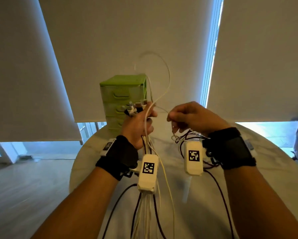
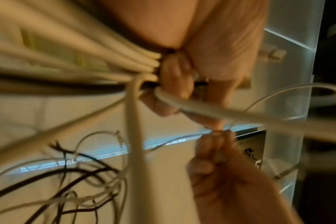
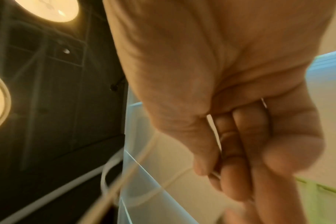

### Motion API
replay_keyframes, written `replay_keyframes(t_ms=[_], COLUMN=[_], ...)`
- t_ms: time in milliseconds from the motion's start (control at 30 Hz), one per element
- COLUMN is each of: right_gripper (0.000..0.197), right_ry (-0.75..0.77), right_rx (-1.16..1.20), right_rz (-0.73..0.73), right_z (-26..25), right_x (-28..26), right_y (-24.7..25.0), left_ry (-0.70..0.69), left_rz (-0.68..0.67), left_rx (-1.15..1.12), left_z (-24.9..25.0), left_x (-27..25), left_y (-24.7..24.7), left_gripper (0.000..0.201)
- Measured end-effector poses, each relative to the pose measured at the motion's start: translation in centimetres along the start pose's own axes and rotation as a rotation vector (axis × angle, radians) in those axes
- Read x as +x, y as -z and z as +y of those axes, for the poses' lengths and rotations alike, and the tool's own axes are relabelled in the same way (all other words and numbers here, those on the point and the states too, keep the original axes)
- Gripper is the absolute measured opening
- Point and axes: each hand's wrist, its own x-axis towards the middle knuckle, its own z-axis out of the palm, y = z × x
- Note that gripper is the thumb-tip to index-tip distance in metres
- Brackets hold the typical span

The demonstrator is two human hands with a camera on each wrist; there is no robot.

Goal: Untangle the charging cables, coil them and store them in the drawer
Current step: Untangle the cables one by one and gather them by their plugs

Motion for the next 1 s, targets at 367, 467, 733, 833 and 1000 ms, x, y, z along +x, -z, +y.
replay_keyframes(t_ms=[367, 467, 733, 833, 1000], right_gripper=[0.042, 0.055, 0.017, 0.022, 0.024], right_ry=[-0.046, -0.260, -0.247, -0.300, -0.377], right_rx=[-0.032, -0.242, -0.228, -0.160, -0.055], right_rz=[0.151, -0.136, 0.554, 0.789, 0.956], right_z=[2.9, 5.3, 9.4, 11.3, 11.8], right_x=[0.9, 2.1, 1.6, 1.1, 1.2], right_y=[0.7, -1.2, 4.3, 5.7, 6.1], left_ry=[0.037, -0.019, -0.232, -0.245, -0.238], left_rz=[-0.046, -0.010, 0.193, 0.219, 0.299], left_rx=[0.028, -0.218, -0.529, -0.486, -0.529], left_z=[-5.8, -6.0, -3.9, -4.3, -4.1], left_x=[2.1, 2.6, 3.2, 3.3, 3.5], left_y=[0.1, 1.4, 6.2, 6.7, 7.4], left_gripper=[0.021, 0.023, 0.057, 0.052, 0.050])
